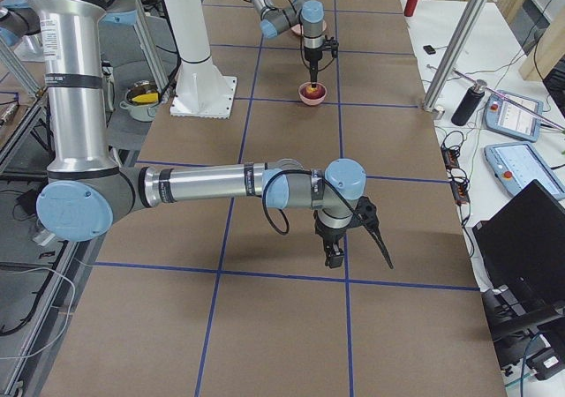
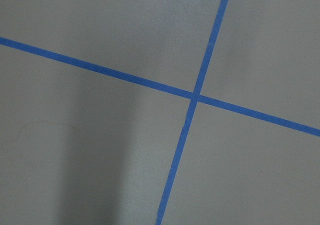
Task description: Move apple from plate to bowl
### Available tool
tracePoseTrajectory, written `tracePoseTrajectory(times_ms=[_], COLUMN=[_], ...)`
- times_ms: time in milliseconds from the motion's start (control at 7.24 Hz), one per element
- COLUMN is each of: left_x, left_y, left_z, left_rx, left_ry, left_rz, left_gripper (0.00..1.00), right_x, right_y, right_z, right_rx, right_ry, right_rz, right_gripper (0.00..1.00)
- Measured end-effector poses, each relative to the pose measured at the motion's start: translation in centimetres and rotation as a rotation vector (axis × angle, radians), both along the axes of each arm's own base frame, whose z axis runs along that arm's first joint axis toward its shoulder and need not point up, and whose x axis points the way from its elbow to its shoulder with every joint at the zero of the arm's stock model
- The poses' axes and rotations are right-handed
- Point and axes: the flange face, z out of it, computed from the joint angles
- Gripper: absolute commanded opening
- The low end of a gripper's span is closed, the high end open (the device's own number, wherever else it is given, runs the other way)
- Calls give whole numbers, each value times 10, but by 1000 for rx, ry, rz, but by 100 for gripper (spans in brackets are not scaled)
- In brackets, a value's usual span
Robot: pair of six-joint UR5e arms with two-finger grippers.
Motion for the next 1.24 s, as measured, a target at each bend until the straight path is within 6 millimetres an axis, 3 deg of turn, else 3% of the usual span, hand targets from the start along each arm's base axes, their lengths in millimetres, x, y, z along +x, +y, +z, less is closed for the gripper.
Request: tracePoseTrajectory(times_ms=[276, 553, 829, 967, 1244], left_x=[-74, -178, -307, -380, -520], left_y=[-11, -52, -88, -93, -64], left_z=[41, 111, 207, 258, 364], left_rx=[93, 148, 172, 179, 157], left_ry=[-66, -118, -168, -192, -191], left_rz=[51, 146, 217, 237, 259], left_gripper=[98, 98, 98, 98, 98], right_x=[2, 20, 32, 34, 34], right_y=[9, 20, 26, 27, 28], right_z=[9, 19, 23, 25, 26], right_rx=[-18, -53, -97, -106, -111], right_ry=[1, 4, 3, 2, 0], right_rz=[3, 55, 118, 128, 131], right_gripper=[100, 100, 100, 100, 100])
